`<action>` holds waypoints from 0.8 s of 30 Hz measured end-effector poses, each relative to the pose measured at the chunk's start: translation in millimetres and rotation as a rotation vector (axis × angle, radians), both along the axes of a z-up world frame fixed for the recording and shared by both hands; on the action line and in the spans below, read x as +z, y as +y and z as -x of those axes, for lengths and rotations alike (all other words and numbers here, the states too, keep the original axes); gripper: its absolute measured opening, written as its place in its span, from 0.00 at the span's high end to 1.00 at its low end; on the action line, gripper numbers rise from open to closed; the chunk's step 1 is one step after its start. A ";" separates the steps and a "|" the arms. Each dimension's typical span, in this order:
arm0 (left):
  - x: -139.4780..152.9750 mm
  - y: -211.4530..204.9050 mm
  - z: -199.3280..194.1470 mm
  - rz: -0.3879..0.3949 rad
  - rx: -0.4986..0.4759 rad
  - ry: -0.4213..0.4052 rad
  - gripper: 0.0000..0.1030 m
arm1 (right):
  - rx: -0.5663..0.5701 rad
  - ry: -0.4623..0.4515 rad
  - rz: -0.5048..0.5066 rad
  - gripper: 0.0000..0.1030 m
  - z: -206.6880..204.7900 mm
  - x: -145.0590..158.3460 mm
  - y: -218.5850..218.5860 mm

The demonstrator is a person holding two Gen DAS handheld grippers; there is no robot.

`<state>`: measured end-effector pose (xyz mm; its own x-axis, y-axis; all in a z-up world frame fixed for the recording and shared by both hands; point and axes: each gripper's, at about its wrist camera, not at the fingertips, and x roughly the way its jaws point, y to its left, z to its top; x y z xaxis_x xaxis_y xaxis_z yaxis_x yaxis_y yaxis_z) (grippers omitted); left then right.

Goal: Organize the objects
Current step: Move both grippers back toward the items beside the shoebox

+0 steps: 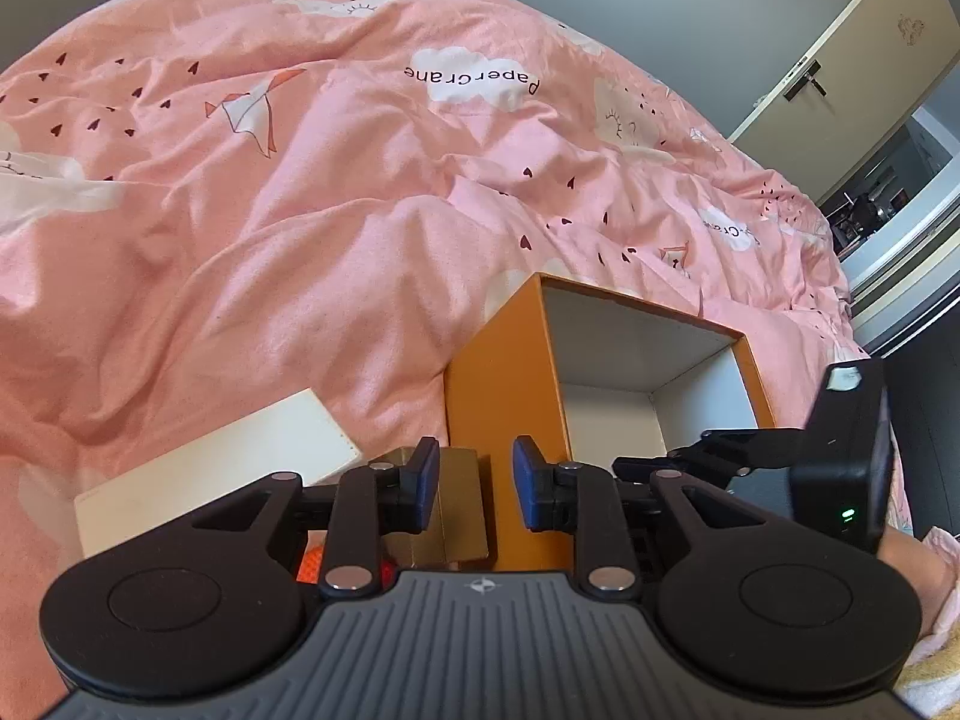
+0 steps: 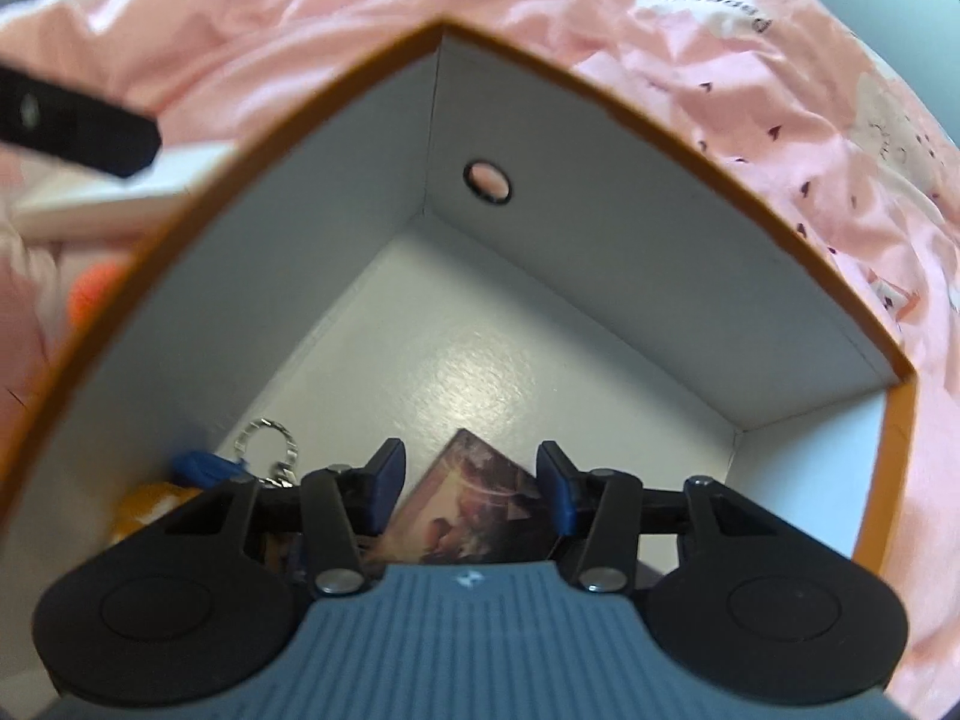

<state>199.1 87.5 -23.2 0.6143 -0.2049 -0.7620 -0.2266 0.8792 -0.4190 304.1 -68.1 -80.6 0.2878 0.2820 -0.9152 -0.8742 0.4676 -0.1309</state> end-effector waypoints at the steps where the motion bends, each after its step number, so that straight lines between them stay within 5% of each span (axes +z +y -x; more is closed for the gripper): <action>1: 1.0 -1.6 3.5 -0.007 0.000 -0.001 0.69 | -0.019 -0.001 -0.017 0.50 3.3 5.0 -2.8; 14: 18.5 -34.6 61.8 -0.120 -0.068 -0.058 0.67 | -0.298 -0.067 -0.347 0.50 101.2 71.2 -39.5; 24: 30.7 -28.6 101.5 -0.268 -0.051 -0.127 0.62 | -0.432 -0.122 -0.502 0.47 158.2 88.1 -45.7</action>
<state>97.5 58.9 7.4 0.7026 -0.0394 -0.7105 -0.1401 0.9713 -0.1923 145.9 -113.8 7.5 0.5637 0.5007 -0.6570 -0.5874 0.8022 0.1074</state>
